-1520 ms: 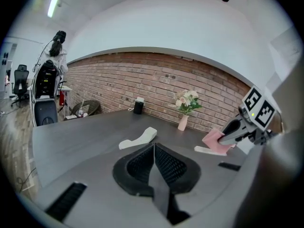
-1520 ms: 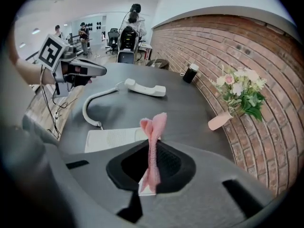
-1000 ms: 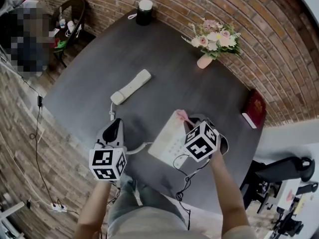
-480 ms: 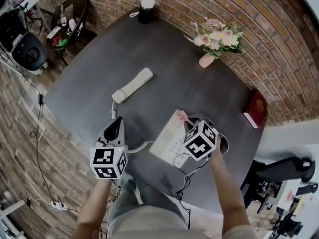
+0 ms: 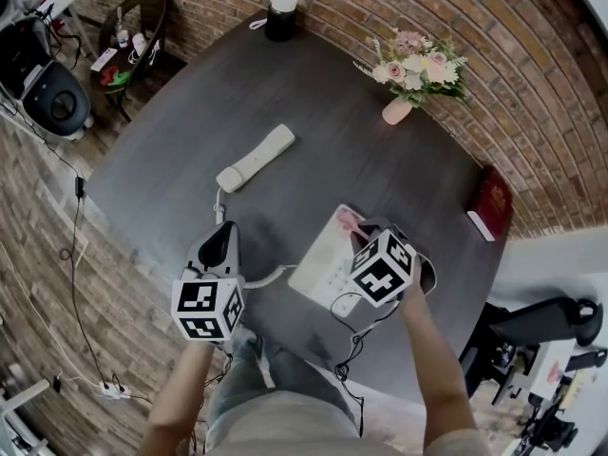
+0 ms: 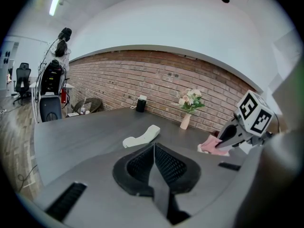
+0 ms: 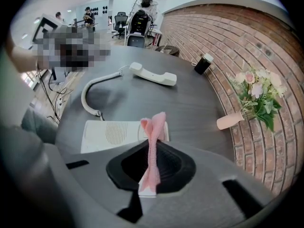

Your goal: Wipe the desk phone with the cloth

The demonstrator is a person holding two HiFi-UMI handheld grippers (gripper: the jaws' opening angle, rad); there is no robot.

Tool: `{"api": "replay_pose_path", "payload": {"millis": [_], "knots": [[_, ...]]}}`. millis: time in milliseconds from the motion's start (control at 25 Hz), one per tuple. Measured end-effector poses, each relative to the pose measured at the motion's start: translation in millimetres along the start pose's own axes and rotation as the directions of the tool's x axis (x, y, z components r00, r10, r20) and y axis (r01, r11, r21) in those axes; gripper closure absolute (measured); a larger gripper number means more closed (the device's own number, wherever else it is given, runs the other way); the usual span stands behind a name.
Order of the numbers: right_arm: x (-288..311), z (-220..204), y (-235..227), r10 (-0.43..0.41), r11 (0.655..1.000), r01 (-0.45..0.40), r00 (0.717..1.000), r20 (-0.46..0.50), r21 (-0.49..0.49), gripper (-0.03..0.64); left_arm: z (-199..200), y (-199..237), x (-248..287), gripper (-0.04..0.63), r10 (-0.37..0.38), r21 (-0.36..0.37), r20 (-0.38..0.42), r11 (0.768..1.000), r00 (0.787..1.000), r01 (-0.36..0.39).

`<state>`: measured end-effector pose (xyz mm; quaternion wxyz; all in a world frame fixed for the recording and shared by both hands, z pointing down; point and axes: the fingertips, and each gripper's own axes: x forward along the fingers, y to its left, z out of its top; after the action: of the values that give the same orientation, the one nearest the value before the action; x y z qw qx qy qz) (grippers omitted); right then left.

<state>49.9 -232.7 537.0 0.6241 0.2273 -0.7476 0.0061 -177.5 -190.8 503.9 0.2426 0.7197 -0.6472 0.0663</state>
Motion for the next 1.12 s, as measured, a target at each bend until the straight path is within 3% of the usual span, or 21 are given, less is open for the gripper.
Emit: {"api": "replay_pose_path", "payload": {"millis": [1120], "knots": [[-1, -4, 41, 0.084, 0.996, -0.084, 0.996, -0.008, -0.007, 0.597, -7, -1, -15, 0.586, -0.002, 0.001, -0.002, 1.0, 1.0, 0.002]]}}
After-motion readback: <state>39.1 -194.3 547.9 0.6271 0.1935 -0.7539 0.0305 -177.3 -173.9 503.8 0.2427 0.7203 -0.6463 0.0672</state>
